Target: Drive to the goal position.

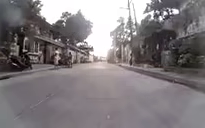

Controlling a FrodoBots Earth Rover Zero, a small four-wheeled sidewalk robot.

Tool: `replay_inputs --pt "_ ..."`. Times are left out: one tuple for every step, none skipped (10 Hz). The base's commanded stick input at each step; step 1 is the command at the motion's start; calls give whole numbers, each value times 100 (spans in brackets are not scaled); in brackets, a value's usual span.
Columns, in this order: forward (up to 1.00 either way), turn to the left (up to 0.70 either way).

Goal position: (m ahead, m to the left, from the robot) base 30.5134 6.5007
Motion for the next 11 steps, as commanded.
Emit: replay_inputs --pt "100 0" --pt "100 0" --pt "100 0" --pt "100 0" --pt "100 -9" --pt "100 -27" --pt "100 -40" --pt "100 -40" --pt "100 -40" --pt "100 -40" --pt "100 -40"
